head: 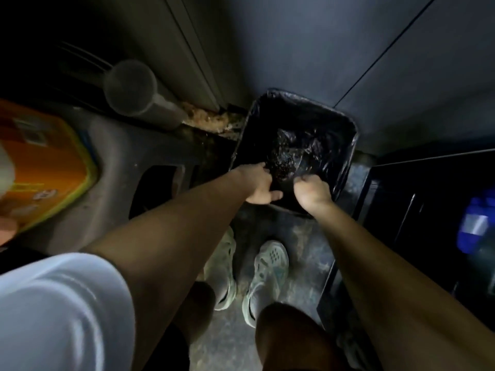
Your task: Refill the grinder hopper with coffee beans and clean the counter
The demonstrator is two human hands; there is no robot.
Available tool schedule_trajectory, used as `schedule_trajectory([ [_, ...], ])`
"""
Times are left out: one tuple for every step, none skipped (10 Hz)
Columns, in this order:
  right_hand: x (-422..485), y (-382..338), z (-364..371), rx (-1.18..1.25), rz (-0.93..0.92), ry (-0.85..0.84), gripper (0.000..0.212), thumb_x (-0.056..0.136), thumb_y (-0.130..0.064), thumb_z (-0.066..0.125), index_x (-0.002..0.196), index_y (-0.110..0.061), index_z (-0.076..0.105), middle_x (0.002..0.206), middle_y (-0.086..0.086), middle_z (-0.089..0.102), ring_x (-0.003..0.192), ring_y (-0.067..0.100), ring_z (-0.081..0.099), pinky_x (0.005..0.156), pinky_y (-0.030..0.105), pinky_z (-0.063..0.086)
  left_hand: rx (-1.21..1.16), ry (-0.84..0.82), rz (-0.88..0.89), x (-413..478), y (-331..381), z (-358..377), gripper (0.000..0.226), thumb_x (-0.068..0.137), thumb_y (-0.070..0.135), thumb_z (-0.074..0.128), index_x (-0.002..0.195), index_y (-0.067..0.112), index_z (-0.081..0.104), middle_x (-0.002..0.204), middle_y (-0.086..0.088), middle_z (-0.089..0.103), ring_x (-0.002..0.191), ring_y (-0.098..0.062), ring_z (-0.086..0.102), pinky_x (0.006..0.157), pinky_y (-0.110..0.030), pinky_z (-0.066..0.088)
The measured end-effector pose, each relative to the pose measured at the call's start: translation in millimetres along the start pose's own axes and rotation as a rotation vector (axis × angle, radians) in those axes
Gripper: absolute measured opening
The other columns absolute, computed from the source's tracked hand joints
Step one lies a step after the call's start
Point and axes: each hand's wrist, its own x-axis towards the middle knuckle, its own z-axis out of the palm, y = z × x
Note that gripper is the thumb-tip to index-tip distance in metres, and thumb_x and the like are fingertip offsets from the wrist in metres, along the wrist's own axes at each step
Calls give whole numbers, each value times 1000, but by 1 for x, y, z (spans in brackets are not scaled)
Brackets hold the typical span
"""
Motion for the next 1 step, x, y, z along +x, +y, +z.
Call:
schedule_trajectory([
  [-37,-9,-21,-32,-25,-63,45,93,-45,38,127,-20,54,130,22,55,116,40,51,93,36,41,-29,12,18,-38,-3,-15,76,90,66,27,144,11,32,158,-6,12,144,-24,-1,114,-44,21],
])
